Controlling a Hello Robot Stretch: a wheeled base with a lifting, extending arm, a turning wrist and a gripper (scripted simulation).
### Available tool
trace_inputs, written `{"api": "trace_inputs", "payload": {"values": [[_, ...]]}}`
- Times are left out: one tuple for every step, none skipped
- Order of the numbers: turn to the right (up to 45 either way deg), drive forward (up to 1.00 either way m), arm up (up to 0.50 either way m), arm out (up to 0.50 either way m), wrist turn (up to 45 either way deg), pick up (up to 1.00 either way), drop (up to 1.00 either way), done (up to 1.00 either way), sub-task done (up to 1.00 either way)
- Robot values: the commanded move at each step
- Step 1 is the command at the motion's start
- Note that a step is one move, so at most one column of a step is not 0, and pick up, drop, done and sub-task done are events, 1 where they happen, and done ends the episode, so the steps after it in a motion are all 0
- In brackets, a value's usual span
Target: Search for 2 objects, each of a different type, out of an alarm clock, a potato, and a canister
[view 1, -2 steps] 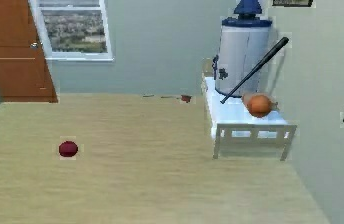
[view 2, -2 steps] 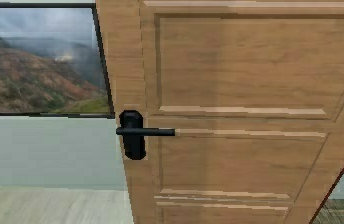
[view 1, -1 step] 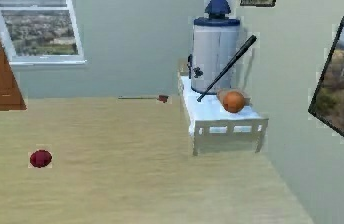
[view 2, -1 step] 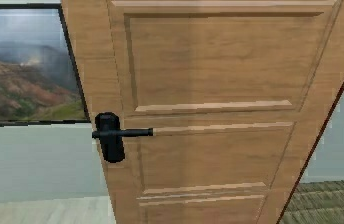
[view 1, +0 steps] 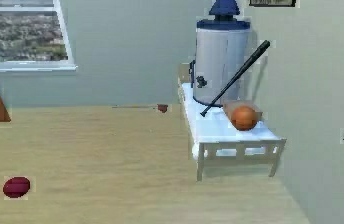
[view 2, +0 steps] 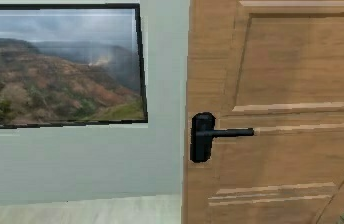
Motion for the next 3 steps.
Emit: {"api": "trace_inputs", "payload": {"values": [[0.0, 0.6, 0.0, 0.0, 0.0, 0.0, 0.0, 0.0, 0.0], [15.0, 0.0, 0.0, 0.0, 0.0, 0.0, 0.0, 0.0, 0.0], [0.0, 0.0, 0.0, 0.0, 0.0, 0.0, 0.0, 1.0, 0.0]]}}
